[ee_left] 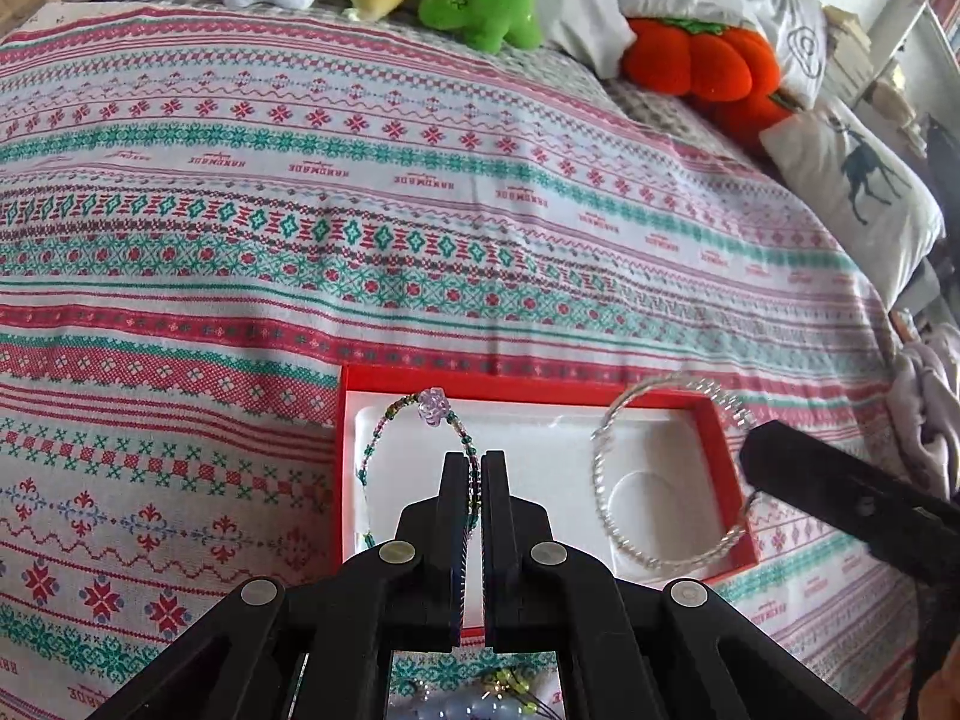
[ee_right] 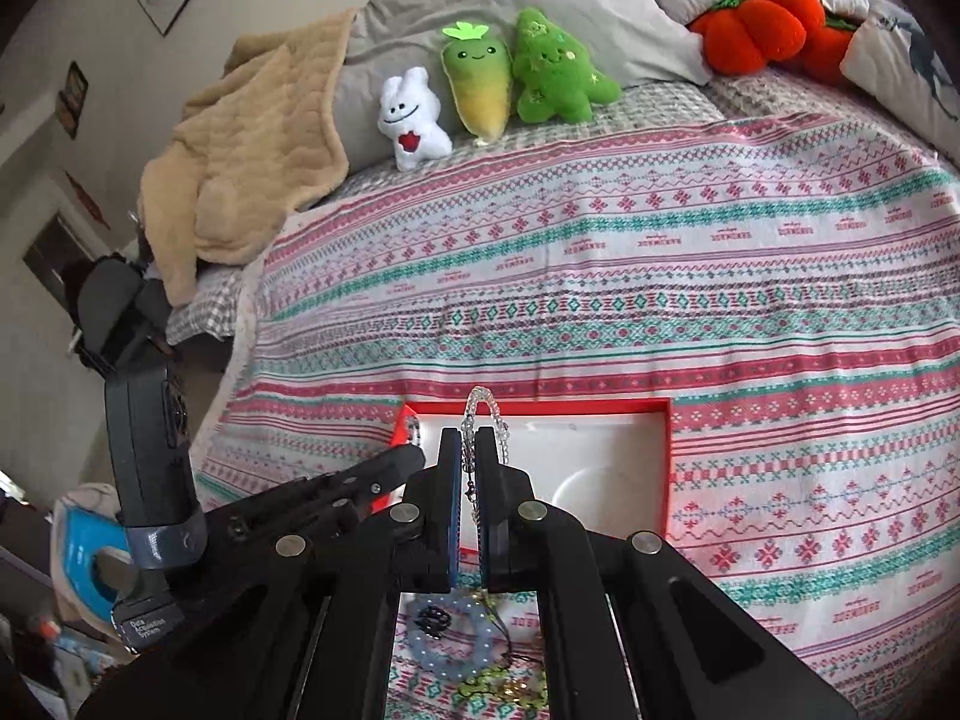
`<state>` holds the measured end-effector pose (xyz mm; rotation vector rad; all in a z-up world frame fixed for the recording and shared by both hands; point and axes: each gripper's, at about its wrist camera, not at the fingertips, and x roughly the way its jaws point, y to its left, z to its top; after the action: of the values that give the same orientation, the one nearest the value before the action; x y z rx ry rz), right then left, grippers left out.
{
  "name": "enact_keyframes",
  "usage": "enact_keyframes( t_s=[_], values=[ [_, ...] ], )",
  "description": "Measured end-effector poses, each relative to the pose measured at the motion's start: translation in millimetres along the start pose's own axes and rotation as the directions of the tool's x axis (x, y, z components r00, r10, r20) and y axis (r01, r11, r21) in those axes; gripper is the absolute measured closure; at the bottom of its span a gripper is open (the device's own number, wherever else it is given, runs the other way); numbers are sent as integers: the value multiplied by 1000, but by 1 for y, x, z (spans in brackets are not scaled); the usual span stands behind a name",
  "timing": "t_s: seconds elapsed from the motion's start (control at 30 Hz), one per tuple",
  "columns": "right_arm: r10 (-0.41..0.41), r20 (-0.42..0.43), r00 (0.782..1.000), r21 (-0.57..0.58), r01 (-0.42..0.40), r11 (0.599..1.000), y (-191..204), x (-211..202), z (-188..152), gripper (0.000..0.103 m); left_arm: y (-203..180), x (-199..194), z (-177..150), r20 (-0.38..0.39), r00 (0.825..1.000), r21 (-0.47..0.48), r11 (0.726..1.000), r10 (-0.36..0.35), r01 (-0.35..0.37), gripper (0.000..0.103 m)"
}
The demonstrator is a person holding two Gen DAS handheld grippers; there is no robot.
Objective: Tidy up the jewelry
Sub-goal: 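Lower both bracelets into the red box and open both tools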
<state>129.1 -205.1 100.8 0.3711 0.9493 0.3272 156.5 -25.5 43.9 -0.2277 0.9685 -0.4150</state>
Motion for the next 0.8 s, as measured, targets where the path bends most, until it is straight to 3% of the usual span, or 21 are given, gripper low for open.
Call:
enact_keyframes(
  t_s=[0.13,0.27,0.5,0.63,0.77,0.8],
  values=[
    [-96,-80,992,27,98,995,-25,26,-9,99,-1,2,0,-18,999,-5,999,-41,41,103],
    [-166,-98,981,54,172,984,-51,32,-14,99,-4,7,3,-34,996,-24,996,-88,87,103],
    [-186,-89,978,54,191,980,-62,29,-12,99,-16,19,-1,-60,996,29,997,-63,65,103],
    [-184,-103,978,22,187,982,-58,24,-10,97,-20,11,-1,-51,997,40,997,-61,63,75],
    [-189,-94,977,-15,189,982,-52,12,-9,89,-23,-4,-6,-52,999,89,996,-17,22,66],
    [-186,-87,979,-21,185,982,-51,7,-10,86,-23,-9,-8,-51,999,104,995,-4,9,59]
  ],
)
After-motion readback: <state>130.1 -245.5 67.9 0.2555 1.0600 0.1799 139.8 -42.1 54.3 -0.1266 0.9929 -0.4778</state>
